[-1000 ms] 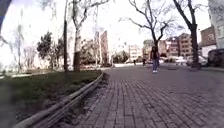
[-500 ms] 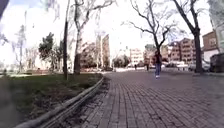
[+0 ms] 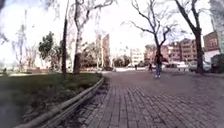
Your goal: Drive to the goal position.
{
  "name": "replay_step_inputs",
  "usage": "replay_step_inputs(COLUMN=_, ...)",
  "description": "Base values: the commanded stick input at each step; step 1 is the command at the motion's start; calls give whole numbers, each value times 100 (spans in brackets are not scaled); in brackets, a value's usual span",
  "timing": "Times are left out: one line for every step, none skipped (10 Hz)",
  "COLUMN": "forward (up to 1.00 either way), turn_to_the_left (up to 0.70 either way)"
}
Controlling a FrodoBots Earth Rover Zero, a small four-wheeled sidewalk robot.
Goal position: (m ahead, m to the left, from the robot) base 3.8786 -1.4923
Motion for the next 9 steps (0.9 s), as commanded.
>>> replay_step_inputs(forward=0, turn_to_the_left=0)
replay_step_inputs(forward=0, turn_to_the_left=0)
replay_step_inputs(forward=0, turn_to_the_left=0)
replay_step_inputs(forward=0, turn_to_the_left=-16)
replay_step_inputs(forward=0, turn_to_the_left=-33)
replay_step_inputs(forward=0, turn_to_the_left=-50)
replay_step_inputs(forward=0, turn_to_the_left=-67)
replay_step_inputs(forward=0, turn_to_the_left=-70)
replay_step_inputs(forward=0, turn_to_the_left=-70)
